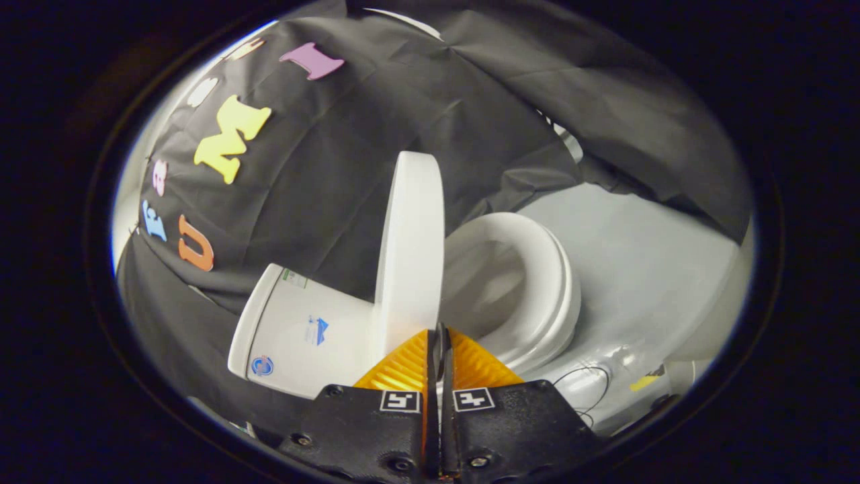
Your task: Open the toilet lid.
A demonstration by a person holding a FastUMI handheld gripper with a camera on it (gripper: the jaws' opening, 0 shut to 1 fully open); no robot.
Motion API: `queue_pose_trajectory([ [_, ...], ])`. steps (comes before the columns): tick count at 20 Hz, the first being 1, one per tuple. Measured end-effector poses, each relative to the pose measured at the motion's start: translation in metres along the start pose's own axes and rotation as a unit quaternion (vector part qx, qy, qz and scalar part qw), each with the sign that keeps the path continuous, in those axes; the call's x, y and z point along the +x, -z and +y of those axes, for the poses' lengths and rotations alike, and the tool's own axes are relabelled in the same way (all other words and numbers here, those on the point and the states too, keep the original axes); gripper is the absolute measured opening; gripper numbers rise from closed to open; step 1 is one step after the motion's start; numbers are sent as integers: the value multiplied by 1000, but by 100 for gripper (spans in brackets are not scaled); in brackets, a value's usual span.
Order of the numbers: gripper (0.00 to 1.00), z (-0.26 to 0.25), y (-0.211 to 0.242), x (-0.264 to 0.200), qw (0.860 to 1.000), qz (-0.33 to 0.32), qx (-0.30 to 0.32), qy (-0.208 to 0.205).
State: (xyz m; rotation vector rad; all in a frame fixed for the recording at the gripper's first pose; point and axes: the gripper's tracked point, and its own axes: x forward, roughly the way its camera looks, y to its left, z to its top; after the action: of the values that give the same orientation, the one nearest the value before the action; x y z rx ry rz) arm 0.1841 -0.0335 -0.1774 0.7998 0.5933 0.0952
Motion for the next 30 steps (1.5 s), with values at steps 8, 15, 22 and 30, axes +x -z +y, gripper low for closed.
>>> queue_pose_trajectory([
  [8, 5, 25, -2, -9, 999, 0, -31, 12],
  [15, 5, 47, -1, -12, 998, -9, -57, 19],
  [22, 4, 71, 1, -16, 994, -23, -98, 28],
  [30, 4, 98, 6, -20, 988, -37, -145, 40],
])
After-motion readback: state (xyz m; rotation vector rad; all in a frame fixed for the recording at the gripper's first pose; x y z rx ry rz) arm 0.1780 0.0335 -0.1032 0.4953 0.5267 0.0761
